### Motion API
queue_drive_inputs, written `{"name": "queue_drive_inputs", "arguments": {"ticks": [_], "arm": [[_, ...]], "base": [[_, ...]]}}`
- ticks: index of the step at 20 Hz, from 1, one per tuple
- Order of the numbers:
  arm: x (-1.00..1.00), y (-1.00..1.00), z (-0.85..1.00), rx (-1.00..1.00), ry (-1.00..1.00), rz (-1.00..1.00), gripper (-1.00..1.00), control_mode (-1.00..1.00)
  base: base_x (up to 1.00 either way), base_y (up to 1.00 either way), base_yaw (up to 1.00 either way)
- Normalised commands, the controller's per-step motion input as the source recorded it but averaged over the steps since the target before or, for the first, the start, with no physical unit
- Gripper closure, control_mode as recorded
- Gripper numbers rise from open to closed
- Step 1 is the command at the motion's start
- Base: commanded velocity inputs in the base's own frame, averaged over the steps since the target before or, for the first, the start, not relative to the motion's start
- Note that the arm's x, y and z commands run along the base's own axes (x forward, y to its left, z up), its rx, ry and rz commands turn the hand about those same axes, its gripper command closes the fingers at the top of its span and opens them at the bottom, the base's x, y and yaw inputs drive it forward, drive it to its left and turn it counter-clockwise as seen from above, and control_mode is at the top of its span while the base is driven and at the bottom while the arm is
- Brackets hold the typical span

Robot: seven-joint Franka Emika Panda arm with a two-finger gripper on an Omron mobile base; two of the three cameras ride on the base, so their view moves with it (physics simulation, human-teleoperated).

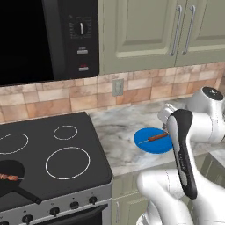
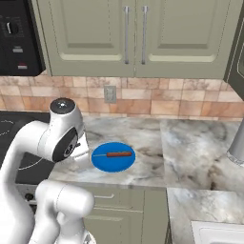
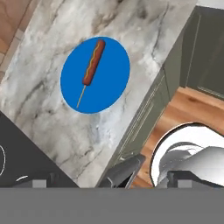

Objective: Place the cold items (bell pepper and tangerine) from the fridge in one tupperware on the dining counter. Place the warm items (kebab skewer and hot dog) in the stove area in another tupperware.

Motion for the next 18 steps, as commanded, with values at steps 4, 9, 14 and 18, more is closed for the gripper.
{"name": "queue_drive_inputs", "arguments": {"ticks": [4, 9, 14, 18], "arm": [[0.51, -0.36, -0.19, 0.18, 0.00, 0.00, -1.00, -1.00], [0.39, -0.14, -0.34, 0.01, 0.01, 0.00, -1.00, -1.00], [0.33, 0.00, -0.38, 0.00, 0.04, 0.00, -1.00, -1.00], [0.32, -0.03, -0.40, 0.00, 0.03, 0.00, -1.00, -1.00]], "base": [[0.00, 0.00, 0.00], [0.00, 0.00, 0.00], [0.00, 0.00, 0.00], [0.00, 0.00, 0.00]]}}
